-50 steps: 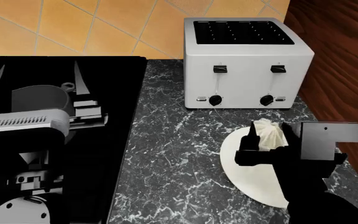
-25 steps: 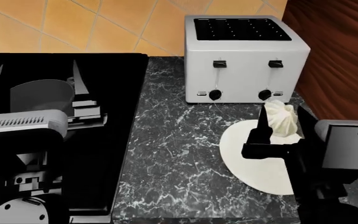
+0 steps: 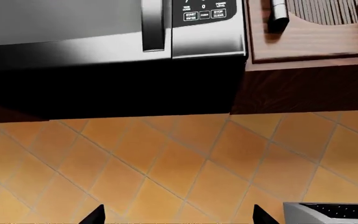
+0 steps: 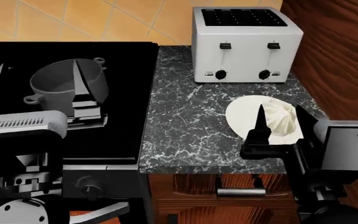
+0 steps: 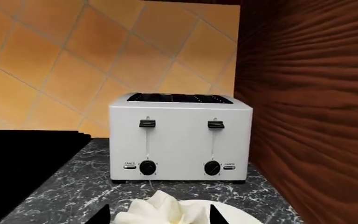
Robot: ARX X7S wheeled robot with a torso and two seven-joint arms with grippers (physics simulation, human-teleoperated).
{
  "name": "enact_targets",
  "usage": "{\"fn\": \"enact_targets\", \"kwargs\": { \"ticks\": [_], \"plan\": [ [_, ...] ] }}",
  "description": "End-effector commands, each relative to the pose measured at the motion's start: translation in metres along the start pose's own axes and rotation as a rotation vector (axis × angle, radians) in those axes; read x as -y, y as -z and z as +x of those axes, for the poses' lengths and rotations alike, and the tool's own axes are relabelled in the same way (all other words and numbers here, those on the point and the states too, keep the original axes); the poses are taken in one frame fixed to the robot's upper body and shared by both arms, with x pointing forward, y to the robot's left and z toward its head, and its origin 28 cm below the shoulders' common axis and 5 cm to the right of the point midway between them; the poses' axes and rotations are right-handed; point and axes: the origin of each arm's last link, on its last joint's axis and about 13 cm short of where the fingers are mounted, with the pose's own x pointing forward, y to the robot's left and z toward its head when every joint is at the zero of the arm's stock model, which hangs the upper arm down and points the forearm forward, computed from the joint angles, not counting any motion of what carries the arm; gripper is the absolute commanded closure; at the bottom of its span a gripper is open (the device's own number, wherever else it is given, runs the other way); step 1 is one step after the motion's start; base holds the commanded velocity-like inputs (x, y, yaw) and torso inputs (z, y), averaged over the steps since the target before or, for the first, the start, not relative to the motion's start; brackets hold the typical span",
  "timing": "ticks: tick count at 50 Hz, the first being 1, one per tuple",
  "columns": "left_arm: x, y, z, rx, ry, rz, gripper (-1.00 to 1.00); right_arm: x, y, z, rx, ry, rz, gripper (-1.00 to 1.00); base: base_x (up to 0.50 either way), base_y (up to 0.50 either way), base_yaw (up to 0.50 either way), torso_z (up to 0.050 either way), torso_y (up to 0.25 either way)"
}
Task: Frozen meat rests on a plate on the counter. Retrieve the meat and place it in a pot on a burner. Then turn the burner on.
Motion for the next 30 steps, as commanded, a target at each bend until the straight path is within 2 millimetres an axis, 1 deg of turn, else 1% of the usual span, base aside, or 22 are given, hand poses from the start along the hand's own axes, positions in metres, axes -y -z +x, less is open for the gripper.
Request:
{"fn": "enact_targets", "kwargs": {
  "ticks": [1,30],
  "plan": [
    [-0.0010,-0.0002,0.0005,0.001,-0.005,0.004,-1.00,-0.0008,-0.0009,-0.0001,0.015,-0.021,-0.026,1.00,0.00,0.50,0.00,0.000,0.000],
    [-0.0010,-0.0009,0.0005,0.003,-0.005,0.004,-1.00,-0.0013,-0.0034,-0.0023,0.030,-0.025,-0.028,1.00,0.00,0.50,0.00,0.000,0.000]
  ]
}}
